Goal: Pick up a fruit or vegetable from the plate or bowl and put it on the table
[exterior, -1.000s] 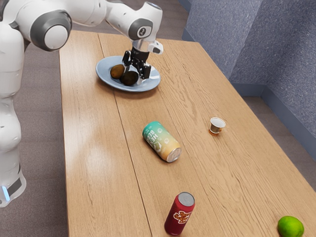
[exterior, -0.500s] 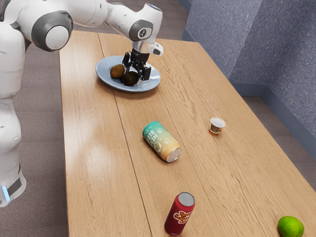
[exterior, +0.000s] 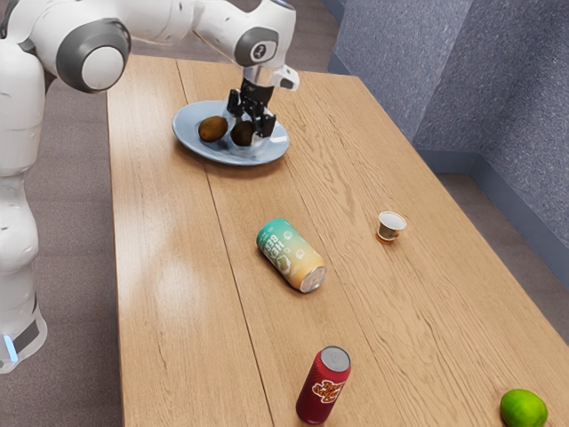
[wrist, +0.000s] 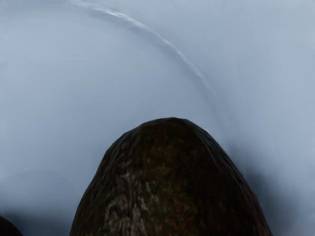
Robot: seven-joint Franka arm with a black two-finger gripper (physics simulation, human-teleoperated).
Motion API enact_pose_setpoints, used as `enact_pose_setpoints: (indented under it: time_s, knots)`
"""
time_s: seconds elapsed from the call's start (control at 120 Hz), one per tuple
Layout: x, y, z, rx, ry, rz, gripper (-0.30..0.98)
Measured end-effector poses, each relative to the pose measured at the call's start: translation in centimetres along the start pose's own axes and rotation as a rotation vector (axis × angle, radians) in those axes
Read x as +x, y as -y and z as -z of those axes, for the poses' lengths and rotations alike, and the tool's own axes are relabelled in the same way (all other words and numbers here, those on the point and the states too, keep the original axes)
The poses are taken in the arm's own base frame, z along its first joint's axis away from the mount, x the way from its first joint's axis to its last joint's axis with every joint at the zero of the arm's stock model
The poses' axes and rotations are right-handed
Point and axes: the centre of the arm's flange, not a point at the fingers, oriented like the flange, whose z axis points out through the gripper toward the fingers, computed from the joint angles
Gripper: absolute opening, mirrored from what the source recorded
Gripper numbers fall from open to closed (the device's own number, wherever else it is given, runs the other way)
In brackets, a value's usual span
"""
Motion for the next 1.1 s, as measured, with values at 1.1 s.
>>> enact_pose_setpoints:
  time_s: [1.1]
  knots:
    - [-11.6,-26.1,31.3,-0.404,-0.376,-0.568,0.66]
